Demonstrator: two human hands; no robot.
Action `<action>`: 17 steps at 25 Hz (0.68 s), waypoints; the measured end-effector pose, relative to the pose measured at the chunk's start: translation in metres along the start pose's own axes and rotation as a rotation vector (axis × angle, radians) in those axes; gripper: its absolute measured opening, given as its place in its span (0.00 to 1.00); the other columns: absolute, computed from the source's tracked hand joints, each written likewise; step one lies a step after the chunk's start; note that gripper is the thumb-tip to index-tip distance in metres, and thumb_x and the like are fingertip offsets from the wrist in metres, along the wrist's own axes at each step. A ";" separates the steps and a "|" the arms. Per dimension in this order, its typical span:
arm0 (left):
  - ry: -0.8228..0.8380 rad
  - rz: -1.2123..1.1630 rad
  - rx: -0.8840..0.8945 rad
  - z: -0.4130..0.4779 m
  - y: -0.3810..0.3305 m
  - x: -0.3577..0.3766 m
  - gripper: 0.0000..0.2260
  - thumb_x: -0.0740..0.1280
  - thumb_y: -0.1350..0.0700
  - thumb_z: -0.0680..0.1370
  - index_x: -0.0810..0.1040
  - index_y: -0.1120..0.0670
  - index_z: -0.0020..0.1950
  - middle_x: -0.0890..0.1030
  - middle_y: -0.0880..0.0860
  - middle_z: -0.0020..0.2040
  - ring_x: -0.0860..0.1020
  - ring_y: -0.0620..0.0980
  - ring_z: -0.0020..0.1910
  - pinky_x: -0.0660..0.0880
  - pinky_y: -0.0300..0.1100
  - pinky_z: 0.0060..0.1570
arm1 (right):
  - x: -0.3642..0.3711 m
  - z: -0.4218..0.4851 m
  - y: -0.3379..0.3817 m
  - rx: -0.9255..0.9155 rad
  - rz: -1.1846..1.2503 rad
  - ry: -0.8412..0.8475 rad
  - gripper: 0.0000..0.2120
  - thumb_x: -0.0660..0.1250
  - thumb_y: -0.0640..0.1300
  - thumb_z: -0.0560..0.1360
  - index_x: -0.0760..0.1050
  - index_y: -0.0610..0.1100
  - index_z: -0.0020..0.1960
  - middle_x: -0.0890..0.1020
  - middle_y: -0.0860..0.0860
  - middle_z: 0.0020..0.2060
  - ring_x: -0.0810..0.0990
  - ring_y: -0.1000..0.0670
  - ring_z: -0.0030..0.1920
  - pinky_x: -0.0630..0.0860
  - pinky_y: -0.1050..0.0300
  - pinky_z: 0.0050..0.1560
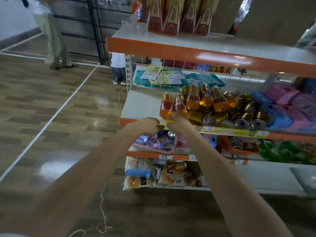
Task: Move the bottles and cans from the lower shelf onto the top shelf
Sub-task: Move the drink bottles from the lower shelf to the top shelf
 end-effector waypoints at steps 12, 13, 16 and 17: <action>-0.036 -0.132 -0.055 0.092 0.020 -0.020 0.18 0.54 0.48 0.85 0.77 0.61 0.53 0.75 0.54 0.46 0.73 0.52 0.44 0.66 0.41 0.43 | -0.024 0.076 -0.031 -0.021 0.146 -0.204 0.08 0.71 0.46 0.72 0.74 0.44 0.44 0.76 0.54 0.35 0.76 0.53 0.38 0.70 0.56 0.38; -0.038 -0.123 -0.073 0.103 0.018 -0.026 0.19 0.54 0.48 0.84 0.77 0.61 0.52 0.75 0.55 0.45 0.73 0.52 0.43 0.65 0.41 0.41 | -0.031 0.087 -0.035 -0.009 0.118 -0.209 0.06 0.68 0.43 0.73 0.74 0.42 0.48 0.76 0.53 0.37 0.76 0.51 0.41 0.70 0.56 0.41; -0.041 -0.113 -0.120 0.134 0.016 -0.043 0.22 0.53 0.47 0.84 0.77 0.64 0.56 0.76 0.58 0.47 0.73 0.53 0.45 0.65 0.43 0.44 | -0.056 0.118 -0.046 -0.027 0.045 -0.294 0.14 0.64 0.39 0.75 0.74 0.37 0.59 0.79 0.44 0.49 0.78 0.45 0.52 0.73 0.54 0.47; -0.049 -0.120 -0.126 0.140 0.014 -0.048 0.22 0.53 0.48 0.85 0.77 0.64 0.57 0.78 0.59 0.49 0.73 0.53 0.45 0.65 0.43 0.45 | -0.066 0.124 -0.049 -0.036 0.026 -0.342 0.14 0.64 0.40 0.76 0.74 0.36 0.60 0.80 0.42 0.52 0.78 0.44 0.54 0.74 0.54 0.48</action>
Point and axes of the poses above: each hand's wrist, its own z-axis towards the middle knuckle, its own x-axis out of the palm, y = z × x, the point moved 5 cm from there along z, towards the middle knuckle
